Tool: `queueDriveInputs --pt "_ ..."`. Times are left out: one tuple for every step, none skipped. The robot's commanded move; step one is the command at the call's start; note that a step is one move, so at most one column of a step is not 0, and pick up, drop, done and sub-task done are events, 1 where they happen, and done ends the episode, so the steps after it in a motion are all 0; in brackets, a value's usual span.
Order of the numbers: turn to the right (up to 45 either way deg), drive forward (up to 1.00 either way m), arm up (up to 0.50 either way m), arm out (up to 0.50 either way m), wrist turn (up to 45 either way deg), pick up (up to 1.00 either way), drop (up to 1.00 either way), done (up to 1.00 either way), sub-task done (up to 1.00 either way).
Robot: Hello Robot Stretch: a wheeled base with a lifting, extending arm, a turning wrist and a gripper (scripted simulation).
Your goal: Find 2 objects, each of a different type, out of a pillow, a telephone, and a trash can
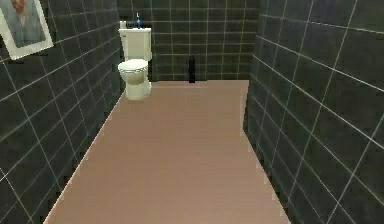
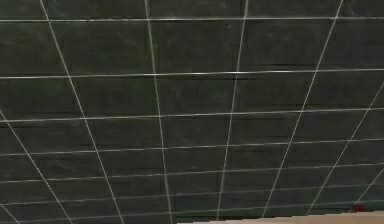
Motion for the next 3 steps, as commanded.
queueDriveInputs --pt "0.0 1.0 0.0 0.0 0.0 0.0 0.0 0.0 0.0" --pt "0.0 1.0 0.0 0.0 0.0 0.0 0.0 0.0 0.0" --pt "-3.0 0.0 0.0 0.0 0.0 0.0 0.0 0.0 0.0"
